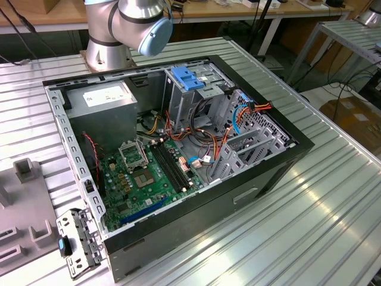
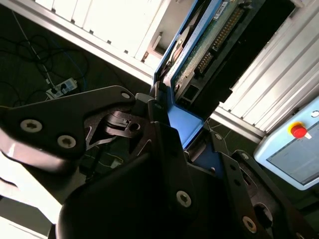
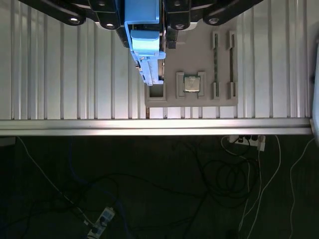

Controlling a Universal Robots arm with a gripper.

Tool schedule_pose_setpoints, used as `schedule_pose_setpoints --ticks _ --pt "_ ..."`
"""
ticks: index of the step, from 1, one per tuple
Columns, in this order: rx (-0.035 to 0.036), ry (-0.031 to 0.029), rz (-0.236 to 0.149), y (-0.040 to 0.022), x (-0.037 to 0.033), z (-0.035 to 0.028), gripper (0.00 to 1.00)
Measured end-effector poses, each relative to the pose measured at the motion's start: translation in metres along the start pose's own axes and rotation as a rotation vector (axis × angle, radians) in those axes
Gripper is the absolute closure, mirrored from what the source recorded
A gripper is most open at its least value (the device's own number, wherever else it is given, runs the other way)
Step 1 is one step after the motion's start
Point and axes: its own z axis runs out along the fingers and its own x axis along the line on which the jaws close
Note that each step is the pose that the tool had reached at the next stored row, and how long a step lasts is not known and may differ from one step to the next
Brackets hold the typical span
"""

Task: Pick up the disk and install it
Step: 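Pick up the disk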

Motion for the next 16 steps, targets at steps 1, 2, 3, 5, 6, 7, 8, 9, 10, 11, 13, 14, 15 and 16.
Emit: schedule_pose_setpoints --ticks 1,2,3,5,6,7,8,9,10,11,13,14,15,16 --pt "0.0000 -0.0001 0.000 -0.0001 0.0000 -0.0008 0.63" --pt "-0.0002 0.0000 0.000 -0.0002 0.0000 -0.0020 0.63" --pt "-0.0002 0.0008 0.000 -0.0003 0.0000 -0.0029 0.63" --pt "-0.0002 0.0020 0.000 -0.0006 0.0000 -0.0040 0.63" --pt "-0.0002 0.0025 0.000 -0.0007 0.0000 -0.0043 0.63" --pt "-0.0002 0.0033 0.000 -0.0008 0.0000 -0.0048 0.63" --pt "-0.0003 0.0039 0.000 -0.0009 0.0000 -0.0051 0.63" --pt "-0.0003 0.0046 0.000 -0.0009 0.0000 -0.0054 0.63" --pt "-0.0003 0.0051 0.000 -0.0009 0.0000 -0.0057 0.63" --pt "-0.0004 0.0060 0.000 -0.0010 0.0000 -0.0063 0.63" --pt "-0.0003 0.0072 0.000 -0.0012 0.0000 -0.0069 0.63" --pt "-0.0003 0.0077 0.000 -0.0012 0.0000 -0.0072 0.63" --pt "-0.0004 0.0084 0.000 -0.0013 0.0000 -0.0077 0.63" --pt "-0.0005 0.0090 0.000 -0.0013 0.0000 -0.0081 0.63"
